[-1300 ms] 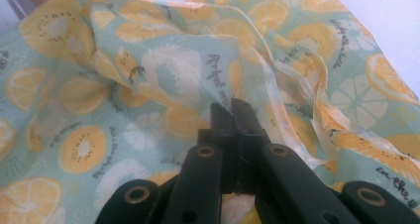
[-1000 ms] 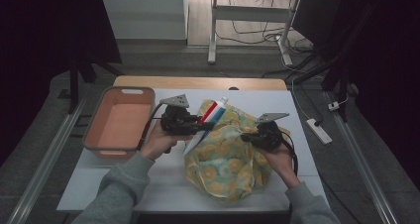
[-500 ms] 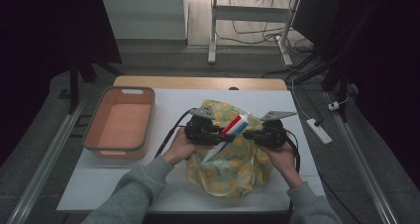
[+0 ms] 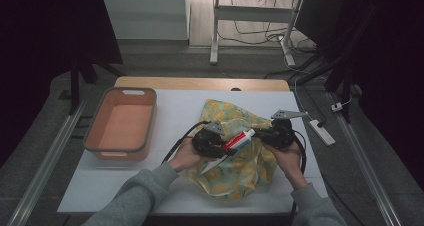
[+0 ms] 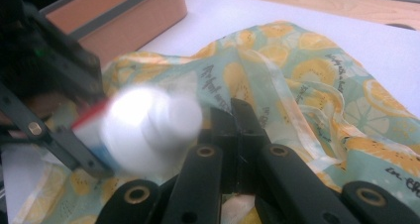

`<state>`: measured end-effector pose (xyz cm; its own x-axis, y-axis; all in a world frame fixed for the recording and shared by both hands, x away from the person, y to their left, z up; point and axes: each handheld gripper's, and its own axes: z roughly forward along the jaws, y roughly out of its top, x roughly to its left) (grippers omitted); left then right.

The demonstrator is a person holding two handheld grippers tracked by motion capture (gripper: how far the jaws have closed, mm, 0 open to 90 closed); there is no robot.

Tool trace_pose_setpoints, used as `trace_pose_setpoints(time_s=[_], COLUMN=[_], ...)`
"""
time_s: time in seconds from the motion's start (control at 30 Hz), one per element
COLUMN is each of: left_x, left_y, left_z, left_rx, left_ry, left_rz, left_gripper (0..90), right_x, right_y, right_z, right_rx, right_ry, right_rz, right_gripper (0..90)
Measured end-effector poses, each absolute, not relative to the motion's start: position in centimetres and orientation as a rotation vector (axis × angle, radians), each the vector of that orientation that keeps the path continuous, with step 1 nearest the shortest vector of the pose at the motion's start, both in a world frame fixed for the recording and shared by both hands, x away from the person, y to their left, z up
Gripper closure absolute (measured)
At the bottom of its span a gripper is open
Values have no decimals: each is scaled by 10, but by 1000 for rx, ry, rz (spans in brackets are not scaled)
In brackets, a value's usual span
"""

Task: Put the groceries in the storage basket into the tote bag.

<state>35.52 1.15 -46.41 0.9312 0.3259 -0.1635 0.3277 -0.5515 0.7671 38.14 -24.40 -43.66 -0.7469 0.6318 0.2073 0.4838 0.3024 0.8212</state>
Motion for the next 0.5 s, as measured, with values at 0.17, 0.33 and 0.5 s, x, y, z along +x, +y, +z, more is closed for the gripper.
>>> trace_pose_setpoints(time_s=[0.17,0.33,0.5], left_x=[353,355,357], left_y=[9,5,-5], left_z=[-470,-477,-482], left_rx=[2260,2313,2353], left_ry=[444,465,501], left_rz=[19,20,56], left_gripper=[706,706,705], right_x=[381,380,376], right_y=[-248,-250,-243], right_z=[-434,-431,-427], right_rx=[1054,1045,1006], right_ry=[2378,2364,2372], right_rz=[1455,1469,1471], right_gripper=[892,891,892])
